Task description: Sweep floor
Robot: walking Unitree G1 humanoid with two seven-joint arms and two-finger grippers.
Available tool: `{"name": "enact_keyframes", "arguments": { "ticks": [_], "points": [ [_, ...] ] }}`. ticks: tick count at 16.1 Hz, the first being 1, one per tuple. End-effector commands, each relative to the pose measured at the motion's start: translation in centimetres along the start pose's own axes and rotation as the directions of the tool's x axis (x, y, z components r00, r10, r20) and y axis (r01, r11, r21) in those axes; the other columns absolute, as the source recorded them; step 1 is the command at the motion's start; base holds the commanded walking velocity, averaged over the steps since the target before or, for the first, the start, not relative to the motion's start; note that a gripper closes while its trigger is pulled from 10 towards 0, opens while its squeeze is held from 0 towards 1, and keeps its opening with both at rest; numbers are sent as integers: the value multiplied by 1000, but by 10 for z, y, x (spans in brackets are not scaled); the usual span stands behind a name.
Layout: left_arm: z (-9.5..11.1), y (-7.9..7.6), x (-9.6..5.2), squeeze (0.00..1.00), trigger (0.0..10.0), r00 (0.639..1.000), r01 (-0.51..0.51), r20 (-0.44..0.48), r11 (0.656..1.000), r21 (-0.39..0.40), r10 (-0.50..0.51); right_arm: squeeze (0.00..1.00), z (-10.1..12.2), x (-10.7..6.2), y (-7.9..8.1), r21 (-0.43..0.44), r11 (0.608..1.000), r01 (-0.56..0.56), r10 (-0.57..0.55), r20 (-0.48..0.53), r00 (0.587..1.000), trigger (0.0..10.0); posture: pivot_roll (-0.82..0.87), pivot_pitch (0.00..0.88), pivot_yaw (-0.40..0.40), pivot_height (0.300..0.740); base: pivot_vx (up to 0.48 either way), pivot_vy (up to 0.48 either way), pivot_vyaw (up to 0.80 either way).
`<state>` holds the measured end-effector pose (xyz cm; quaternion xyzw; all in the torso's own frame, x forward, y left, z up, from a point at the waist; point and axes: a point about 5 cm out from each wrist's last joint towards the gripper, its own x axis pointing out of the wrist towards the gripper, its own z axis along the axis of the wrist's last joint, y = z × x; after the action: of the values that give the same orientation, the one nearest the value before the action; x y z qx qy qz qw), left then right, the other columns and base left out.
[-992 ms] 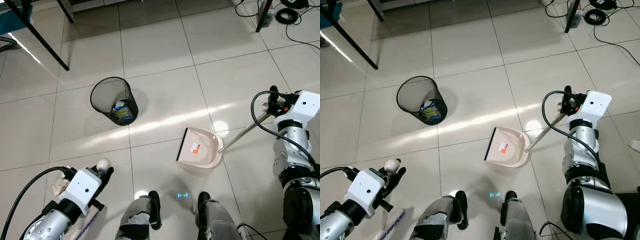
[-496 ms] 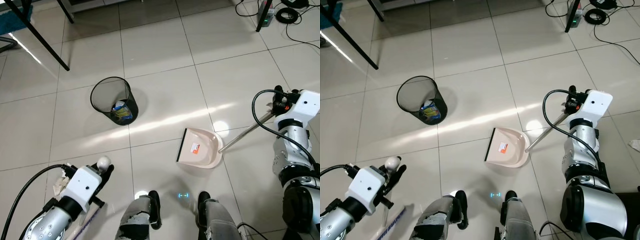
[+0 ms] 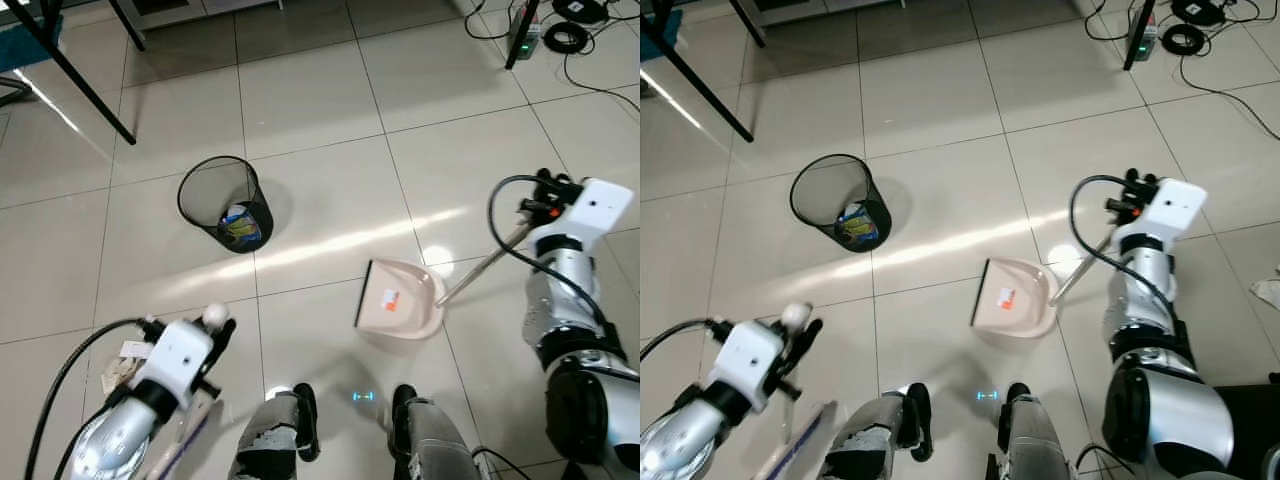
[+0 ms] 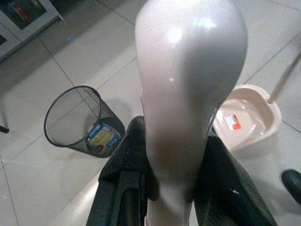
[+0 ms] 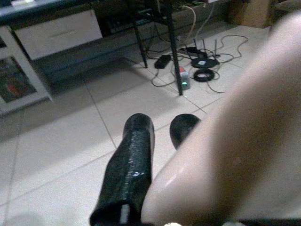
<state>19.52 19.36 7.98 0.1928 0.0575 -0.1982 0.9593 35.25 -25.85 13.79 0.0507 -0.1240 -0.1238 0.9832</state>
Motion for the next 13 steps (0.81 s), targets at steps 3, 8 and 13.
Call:
{"name": "enact_keyframes", "arguments": {
  "ticks": [3, 8, 13],
  "points": [
    [-6, -1, 2, 0, 10000, 1000, -11, -24, 1000, 11, 11, 0, -1, -2, 3, -13, 999, -32, 32, 13, 999, 0, 186, 271, 85, 740, 0, 0, 0],
    [-5, -3, 12, 0, 10000, 1000, -23, -13, 1000, 8, 23, 0, -4, -6, 6, 2, 999, -39, 39, 12, 999, 0, 165, 278, 71, 740, 0, 0, 0],
    [-4, -2, 18, 0, 10000, 999, -39, -8, 999, 5, 39, 0, 0, -8, 17, 72, 993, -96, 93, 51, 994, 0, 131, 286, 63, 740, 0, 0, 0]
  ]
}}
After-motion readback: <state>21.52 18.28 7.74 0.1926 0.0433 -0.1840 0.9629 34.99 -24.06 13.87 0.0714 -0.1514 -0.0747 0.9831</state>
